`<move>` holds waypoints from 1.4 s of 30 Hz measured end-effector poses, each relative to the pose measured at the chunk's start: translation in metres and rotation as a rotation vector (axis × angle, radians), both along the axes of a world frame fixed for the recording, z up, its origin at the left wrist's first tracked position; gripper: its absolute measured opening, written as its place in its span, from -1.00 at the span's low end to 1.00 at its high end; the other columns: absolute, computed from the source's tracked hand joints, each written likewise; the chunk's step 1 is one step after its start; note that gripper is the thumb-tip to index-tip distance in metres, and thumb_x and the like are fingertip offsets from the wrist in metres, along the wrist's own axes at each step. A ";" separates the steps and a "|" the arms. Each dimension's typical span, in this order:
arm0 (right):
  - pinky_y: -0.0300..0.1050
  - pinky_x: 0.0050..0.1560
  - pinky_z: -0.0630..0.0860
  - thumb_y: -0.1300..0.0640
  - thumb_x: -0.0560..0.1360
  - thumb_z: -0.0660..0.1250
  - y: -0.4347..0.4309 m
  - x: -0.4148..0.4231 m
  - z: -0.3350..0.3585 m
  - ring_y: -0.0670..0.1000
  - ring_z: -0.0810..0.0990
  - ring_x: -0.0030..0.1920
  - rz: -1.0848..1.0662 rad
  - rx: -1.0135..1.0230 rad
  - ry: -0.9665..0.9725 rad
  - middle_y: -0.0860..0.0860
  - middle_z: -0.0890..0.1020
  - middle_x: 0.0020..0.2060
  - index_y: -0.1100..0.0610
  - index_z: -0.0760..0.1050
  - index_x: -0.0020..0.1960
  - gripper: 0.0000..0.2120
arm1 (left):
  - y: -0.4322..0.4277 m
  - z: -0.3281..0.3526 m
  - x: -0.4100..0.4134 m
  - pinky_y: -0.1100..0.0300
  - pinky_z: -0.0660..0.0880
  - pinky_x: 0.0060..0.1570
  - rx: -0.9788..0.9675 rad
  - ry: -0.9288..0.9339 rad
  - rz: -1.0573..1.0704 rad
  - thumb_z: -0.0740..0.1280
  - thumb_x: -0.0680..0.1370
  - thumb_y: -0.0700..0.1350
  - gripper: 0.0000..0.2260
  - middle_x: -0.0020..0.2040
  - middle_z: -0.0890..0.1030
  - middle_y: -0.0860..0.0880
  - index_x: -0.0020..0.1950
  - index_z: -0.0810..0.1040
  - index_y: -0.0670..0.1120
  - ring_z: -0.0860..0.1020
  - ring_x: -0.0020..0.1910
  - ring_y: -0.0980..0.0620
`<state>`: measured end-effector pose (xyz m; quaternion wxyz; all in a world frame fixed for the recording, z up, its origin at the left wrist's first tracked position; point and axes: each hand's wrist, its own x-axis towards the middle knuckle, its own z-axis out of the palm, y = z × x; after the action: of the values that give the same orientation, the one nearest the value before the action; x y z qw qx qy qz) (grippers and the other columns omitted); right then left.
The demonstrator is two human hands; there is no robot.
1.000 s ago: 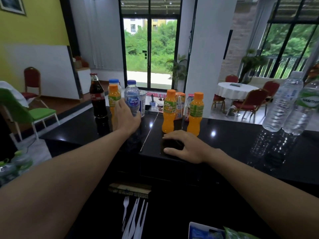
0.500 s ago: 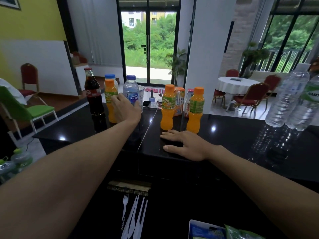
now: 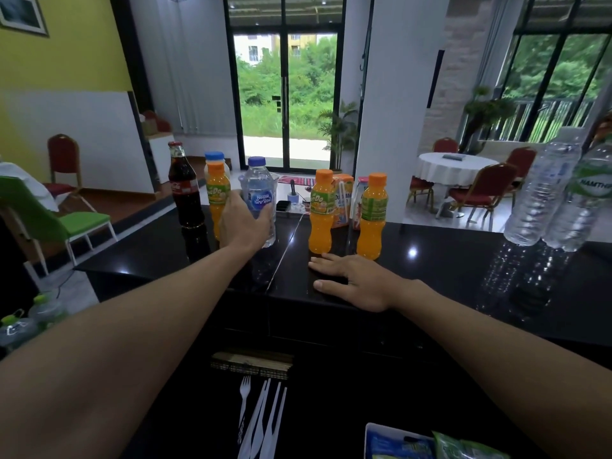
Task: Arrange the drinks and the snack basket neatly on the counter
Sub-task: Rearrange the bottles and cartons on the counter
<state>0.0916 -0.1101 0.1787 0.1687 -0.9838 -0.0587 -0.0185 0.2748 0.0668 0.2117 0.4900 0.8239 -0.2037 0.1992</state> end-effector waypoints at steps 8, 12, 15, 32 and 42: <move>-0.13 0.47 0.24 -0.26 0.60 0.25 0.005 -0.012 0.002 -0.14 0.33 0.50 -0.108 0.068 -0.096 -0.12 0.49 0.44 -0.04 0.47 0.47 -0.48 | 0.021 -0.004 -0.021 0.01 0.59 0.02 0.017 -0.041 -0.206 0.45 0.51 0.08 -0.56 0.11 0.55 -0.07 0.25 0.38 -0.09 0.57 0.04 -0.02; -0.08 0.41 0.38 -0.19 0.57 0.35 0.002 -0.033 0.003 -0.13 0.46 0.41 -0.170 0.122 -0.173 -0.07 0.60 0.33 -0.02 0.58 0.36 -0.57 | 0.027 -0.006 -0.038 0.28 0.50 -0.13 0.011 -0.080 -0.287 0.46 0.50 0.10 -0.53 0.09 0.56 -0.01 0.26 0.40 -0.10 0.57 0.00 0.07; -0.05 0.38 0.45 -0.25 0.52 0.37 -0.008 -0.055 0.003 -0.15 0.52 0.34 -0.238 0.134 -0.227 -0.09 0.64 0.26 -0.04 0.63 0.30 -0.56 | 0.026 -0.007 -0.058 0.42 0.46 -0.20 -0.018 -0.094 -0.344 0.47 0.49 0.12 -0.54 0.01 0.54 0.14 0.25 0.40 -0.04 0.56 -0.06 0.22; 0.02 0.37 0.41 -0.33 0.50 0.29 -0.134 -0.182 -0.004 0.11 0.51 0.36 -0.710 -0.008 -0.215 -0.01 0.56 0.37 0.00 0.55 0.39 -0.41 | -0.083 -0.003 -0.172 0.31 0.50 -0.10 -0.034 -0.125 -0.588 0.51 0.48 0.01 -0.59 0.05 0.61 0.03 0.21 0.41 -0.04 0.60 -0.03 0.14; 0.03 0.38 0.34 -0.40 0.54 0.18 -0.210 -0.227 -0.002 0.19 0.39 0.47 -0.852 -0.093 -0.099 0.11 0.47 0.44 0.02 0.37 0.52 -0.29 | -0.192 -0.008 -0.220 0.19 0.56 0.03 -0.050 -0.073 -0.678 0.47 0.51 0.02 -0.53 0.12 0.56 -0.01 0.31 0.39 -0.09 0.56 0.02 0.15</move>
<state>-0.1350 -0.3204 0.1765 0.0986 -0.9246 0.3438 -0.1310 0.0547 -0.1250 0.2032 0.5407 0.6895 -0.4782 0.0593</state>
